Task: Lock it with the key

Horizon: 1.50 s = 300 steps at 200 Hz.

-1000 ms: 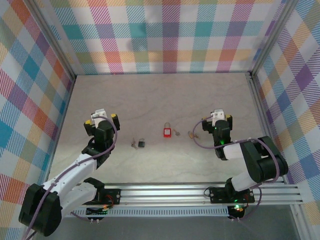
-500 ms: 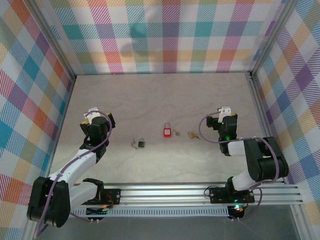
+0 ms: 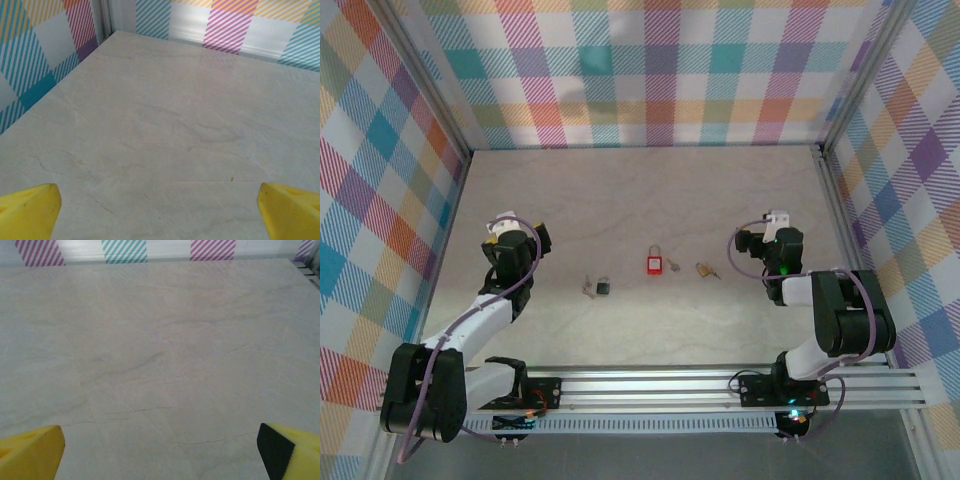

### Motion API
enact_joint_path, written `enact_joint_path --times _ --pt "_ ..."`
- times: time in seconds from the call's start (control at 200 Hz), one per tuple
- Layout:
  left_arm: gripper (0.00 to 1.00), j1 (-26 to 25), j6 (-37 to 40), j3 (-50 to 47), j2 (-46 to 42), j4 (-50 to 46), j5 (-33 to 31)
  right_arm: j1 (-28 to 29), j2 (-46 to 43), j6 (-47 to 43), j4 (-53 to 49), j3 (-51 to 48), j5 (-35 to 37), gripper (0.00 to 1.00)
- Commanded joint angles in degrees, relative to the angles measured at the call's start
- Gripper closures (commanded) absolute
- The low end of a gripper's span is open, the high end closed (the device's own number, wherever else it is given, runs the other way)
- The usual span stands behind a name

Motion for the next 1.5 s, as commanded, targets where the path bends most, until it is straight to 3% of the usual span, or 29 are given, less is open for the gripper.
enact_joint_path --times 0.0,0.27,0.78,1.07,1.495 --pt "0.00 2.03 1.49 -0.89 1.09 4.50 2.26 -0.18 0.13 0.82 1.64 -0.26 -2.31 0.01" --pt "0.00 3.55 5.50 -0.41 3.55 6.66 6.36 -0.17 0.26 0.99 2.29 -0.44 -2.28 0.01" --pt "0.00 4.28 5.25 -1.25 12.07 16.55 13.09 -0.16 0.26 0.96 2.27 -0.44 -2.28 0.01" --pt "0.00 4.23 5.36 -1.48 17.71 19.86 14.07 -0.16 0.26 0.94 2.29 -0.44 -2.32 0.01" --pt "0.00 4.05 6.08 -4.40 25.49 32.45 14.75 -0.21 0.26 0.99 2.29 -0.43 -2.29 0.01"
